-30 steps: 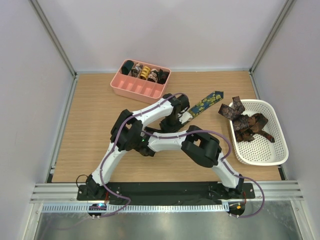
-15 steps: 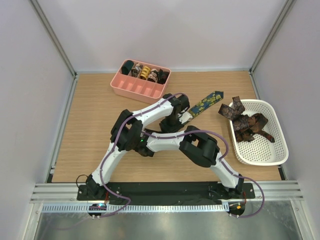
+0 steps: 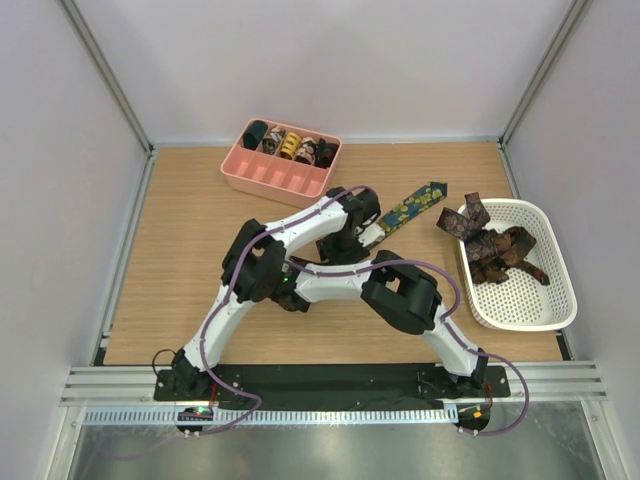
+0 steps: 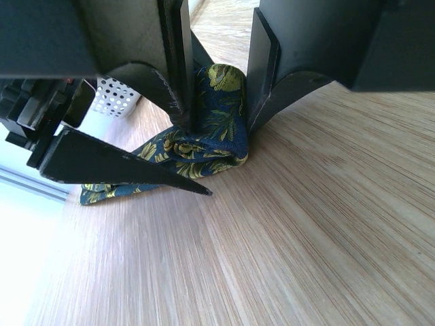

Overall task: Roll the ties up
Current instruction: Roll the tie

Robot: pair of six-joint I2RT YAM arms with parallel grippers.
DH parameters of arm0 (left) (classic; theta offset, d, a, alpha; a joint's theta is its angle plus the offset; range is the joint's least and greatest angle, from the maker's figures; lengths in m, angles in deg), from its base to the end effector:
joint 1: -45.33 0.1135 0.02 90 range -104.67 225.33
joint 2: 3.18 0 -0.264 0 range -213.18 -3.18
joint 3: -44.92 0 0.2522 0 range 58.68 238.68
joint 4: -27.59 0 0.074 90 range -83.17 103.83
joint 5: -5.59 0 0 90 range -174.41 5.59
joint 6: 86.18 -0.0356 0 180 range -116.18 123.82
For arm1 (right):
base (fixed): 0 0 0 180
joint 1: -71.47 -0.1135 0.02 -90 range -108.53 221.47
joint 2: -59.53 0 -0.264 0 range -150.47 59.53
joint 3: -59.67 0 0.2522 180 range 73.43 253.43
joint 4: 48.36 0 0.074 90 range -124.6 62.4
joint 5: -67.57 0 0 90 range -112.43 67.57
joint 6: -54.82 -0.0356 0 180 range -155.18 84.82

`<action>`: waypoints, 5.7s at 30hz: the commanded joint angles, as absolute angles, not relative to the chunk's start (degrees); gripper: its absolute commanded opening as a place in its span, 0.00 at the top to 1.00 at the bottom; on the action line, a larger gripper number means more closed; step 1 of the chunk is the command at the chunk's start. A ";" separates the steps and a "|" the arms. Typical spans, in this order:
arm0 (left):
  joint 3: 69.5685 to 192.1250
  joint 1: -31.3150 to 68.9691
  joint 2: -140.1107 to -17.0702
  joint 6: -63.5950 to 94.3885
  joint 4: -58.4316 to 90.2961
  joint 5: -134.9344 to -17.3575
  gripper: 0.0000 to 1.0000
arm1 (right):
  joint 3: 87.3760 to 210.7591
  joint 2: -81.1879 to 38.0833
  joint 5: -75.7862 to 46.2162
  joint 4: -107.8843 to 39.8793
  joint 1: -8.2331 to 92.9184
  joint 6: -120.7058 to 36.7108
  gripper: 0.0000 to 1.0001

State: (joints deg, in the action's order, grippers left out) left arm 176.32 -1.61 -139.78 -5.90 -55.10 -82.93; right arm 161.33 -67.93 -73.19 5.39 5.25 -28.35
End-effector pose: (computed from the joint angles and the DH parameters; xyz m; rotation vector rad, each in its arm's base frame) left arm 0.3182 -0.3418 0.1625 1.4786 2.7411 -0.0564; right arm 0.1967 0.3779 0.1184 -1.3497 1.9979 -0.8836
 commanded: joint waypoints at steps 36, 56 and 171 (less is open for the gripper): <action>121.36 20.09 -80.10 31.92 16.10 -87.82 0.00 | 142.27 -47.09 -36.95 -13.94 14.77 -39.49 0.82; 88.47 11.26 -72.43 15.30 53.74 -79.57 0.00 | 130.83 -41.28 8.48 -30.37 34.63 -45.11 0.83; 141.56 -1.52 -127.81 -7.52 -23.96 -79.66 0.77 | 123.62 -43.74 23.27 -54.88 51.52 -74.02 0.35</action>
